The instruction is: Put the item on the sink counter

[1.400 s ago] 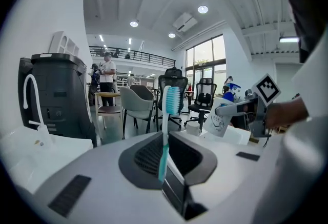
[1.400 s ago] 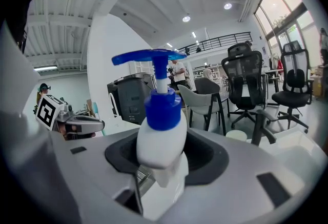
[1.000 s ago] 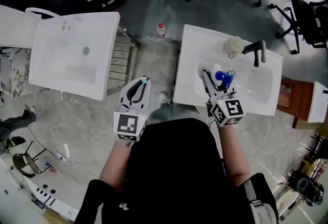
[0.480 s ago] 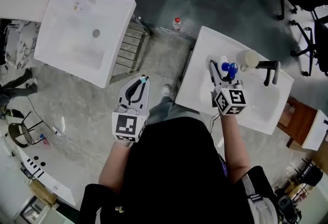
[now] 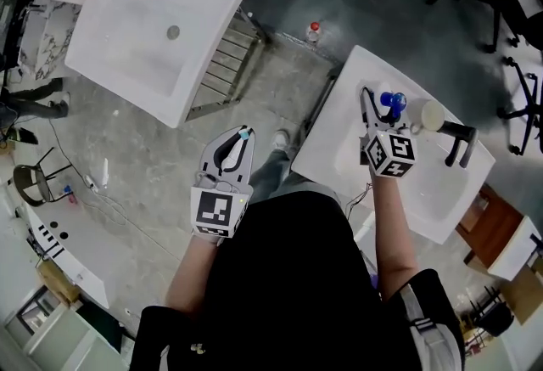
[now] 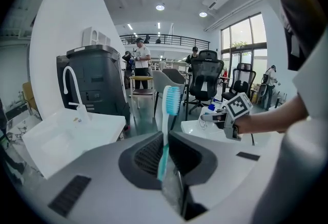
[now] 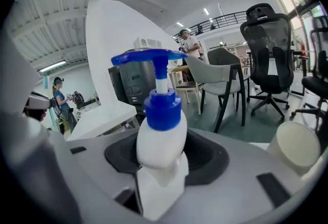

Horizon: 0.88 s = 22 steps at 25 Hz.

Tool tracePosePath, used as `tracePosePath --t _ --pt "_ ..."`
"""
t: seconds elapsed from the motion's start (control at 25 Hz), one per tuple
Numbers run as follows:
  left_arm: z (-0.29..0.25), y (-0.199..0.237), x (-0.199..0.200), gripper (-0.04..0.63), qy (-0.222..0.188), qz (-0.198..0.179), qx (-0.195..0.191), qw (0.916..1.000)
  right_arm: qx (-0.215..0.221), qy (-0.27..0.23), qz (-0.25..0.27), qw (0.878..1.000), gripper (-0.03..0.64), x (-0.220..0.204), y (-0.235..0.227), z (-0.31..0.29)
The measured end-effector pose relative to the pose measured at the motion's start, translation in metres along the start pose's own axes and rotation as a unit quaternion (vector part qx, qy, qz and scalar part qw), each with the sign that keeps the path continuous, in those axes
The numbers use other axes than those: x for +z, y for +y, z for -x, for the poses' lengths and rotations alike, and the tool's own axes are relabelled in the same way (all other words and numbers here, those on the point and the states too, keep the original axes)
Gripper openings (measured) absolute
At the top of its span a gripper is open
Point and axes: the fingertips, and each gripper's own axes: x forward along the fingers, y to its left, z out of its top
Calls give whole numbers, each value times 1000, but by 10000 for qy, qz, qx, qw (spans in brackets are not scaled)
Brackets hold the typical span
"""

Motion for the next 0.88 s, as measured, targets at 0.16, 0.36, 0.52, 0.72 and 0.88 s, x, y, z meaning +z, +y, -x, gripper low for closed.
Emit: tracePosePath --t 0.16,0.36,0.52,0.72,0.88 --pt "2 2 -7 46 75 152 148 9997 34 109 51 9999 215 -6 -6 -15" --pt "4 2 -13 46 145 255 308 9991 100 259 166 9995 215 -15 -8 -28" --pt "9 4 -16 46 182 302 417 9985 138 363 229 9990 215 -23 -6 -34" --pt "14 7 -22 46 242 373 523 9976 175 288 392 9987 215 -21 -3 -40" --pt "17 6 -28 46 246 444 588 9970 234 181 721 9970 216 -21 3 -44"
